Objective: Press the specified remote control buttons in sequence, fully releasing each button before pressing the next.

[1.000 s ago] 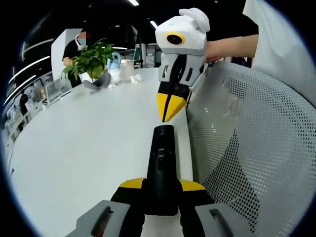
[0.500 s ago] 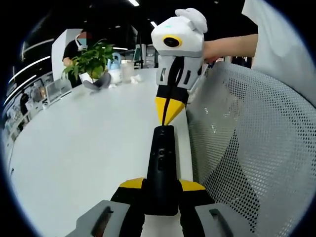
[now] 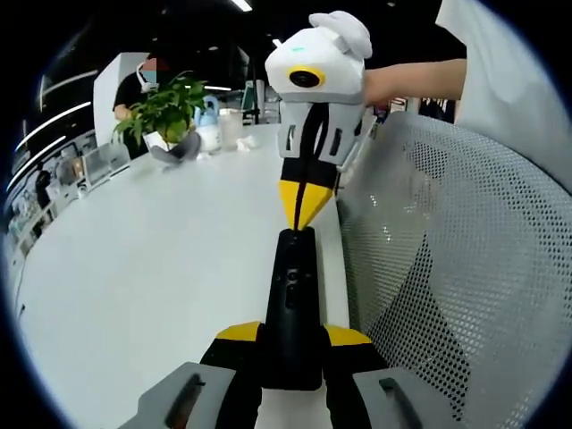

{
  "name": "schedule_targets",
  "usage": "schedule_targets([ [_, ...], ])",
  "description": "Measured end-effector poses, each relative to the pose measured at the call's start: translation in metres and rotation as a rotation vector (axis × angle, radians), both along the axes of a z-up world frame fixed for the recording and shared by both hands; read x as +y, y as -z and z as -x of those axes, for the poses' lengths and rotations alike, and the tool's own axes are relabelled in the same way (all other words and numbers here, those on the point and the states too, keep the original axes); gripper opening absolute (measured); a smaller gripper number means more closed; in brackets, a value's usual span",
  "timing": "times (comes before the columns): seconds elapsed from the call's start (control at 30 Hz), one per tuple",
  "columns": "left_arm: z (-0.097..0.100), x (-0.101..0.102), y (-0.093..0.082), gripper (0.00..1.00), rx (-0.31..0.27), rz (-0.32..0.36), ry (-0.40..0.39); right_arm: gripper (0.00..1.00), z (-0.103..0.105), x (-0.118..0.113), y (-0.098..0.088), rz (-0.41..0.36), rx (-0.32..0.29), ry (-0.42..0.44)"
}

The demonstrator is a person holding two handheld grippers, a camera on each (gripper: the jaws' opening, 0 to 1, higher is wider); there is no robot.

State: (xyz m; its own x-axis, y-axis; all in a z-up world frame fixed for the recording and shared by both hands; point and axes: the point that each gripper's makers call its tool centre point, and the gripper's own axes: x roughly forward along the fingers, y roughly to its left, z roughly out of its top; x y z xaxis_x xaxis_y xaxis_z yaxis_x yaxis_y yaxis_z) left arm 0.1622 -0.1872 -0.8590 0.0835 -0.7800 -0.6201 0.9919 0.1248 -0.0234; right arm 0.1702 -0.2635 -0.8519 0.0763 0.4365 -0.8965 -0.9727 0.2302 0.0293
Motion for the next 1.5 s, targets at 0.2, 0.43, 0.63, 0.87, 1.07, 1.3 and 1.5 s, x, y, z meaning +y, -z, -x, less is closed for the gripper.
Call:
schedule_targets([
  [0.2,0.0001,0.0,-0.0002,0.25,0.0,0.0,0.0,0.0,0.0003,0.0004,0.0011,0.06,0.02,-0.048],
  [0.43,0.0003,-0.0002,-0.0002,0.25,-0.001,0.0,0.001,0.0,-0.0002,-0.0006,0.0017,0.081,0.071,-0.033],
  [0.63,0.0003,-0.0001,0.0,0.25,-0.001,0.0,0.0,0.0,0.0009,-0.0007,0.0025,0.105,0.089,-0.04],
  [0.87,0.0005,-0.0001,-0.0002,0.25,-0.001,0.001,0.0,0.0,0.0012,-0.0012,0.0026,0.109,0.085,-0.032],
  [1.07,0.0004,0.0,0.0,0.25,-0.001,0.002,0.0,0.0,0.0002,-0.0024,0.0018,0.049,0.1,0.03],
  [1.3,0.0003,0.0001,0.0003,0.25,-0.001,0.002,0.0,0.0,0.0013,-0.0024,0.0002,-0.022,0.072,0.061],
  [1.5,0.0003,0.0001,0.0002,0.25,-0.001,0.003,0.0,0.0,0.0009,-0.0024,-0.0013,-0.063,0.084,0.109],
])
